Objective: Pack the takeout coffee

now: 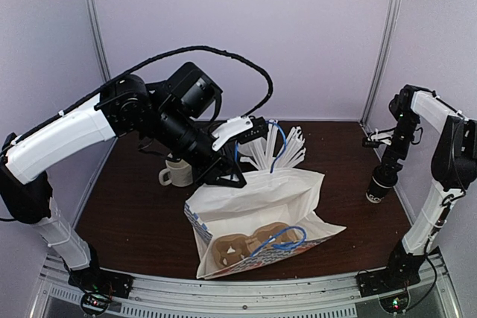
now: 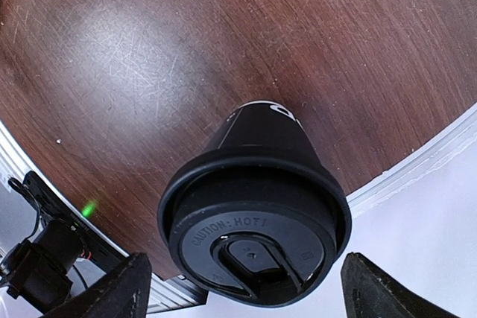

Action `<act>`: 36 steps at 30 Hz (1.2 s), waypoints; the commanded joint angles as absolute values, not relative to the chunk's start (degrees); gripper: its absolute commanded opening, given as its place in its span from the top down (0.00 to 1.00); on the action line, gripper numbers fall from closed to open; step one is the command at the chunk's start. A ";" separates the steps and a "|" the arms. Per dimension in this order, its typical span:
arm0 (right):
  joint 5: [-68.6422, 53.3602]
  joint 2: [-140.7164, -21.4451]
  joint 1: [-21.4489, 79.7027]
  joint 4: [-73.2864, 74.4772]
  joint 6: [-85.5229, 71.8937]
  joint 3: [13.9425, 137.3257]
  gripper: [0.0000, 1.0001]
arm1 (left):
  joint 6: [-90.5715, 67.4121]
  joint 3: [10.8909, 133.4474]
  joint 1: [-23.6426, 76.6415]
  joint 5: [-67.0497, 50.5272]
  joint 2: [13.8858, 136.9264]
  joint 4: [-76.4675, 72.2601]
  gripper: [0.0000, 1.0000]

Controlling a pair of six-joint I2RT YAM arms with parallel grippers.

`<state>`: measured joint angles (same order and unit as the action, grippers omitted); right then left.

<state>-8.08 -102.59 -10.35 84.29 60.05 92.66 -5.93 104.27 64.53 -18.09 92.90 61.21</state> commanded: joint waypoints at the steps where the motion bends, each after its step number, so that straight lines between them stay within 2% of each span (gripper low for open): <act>1: -7.38 -104.22 -10.00 84.51 60.33 93.25 0.09 | -5.80 103.47 64.24 -19.21 92.98 58.54 1.00; 7: -6.57 -103.81 -9.93 83.42 60.73 90.79 0.13 | -5.71 103.10 64.22 -18.91 92.90 58.47 1.00; 14: -5.66 -102.73 -9.60 82.82 60.56 89.74 0.29 | -5.64 103.23 64.25 -19.13 93.15 58.45 1.00; 20: -5.74 -97.02 -8.94 83.14 59.07 88.88 0.37 | -5.41 103.41 64.18 -18.81 93.24 57.50 1.00; 27: -12.35 -82.18 -2.57 87.21 55.14 89.19 0.40 | -3.45 105.06 64.38 -16.78 93.48 57.21 1.00; 32: -20.88 -74.31 5.53 89.18 49.26 95.71 0.42 | -0.72 106.75 64.77 -12.58 94.48 57.97 1.00; 36: -27.47 -72.87 10.64 91.54 44.93 104.35 0.42 | 1.87 110.12 65.46 -10.13 95.33 60.15 1.00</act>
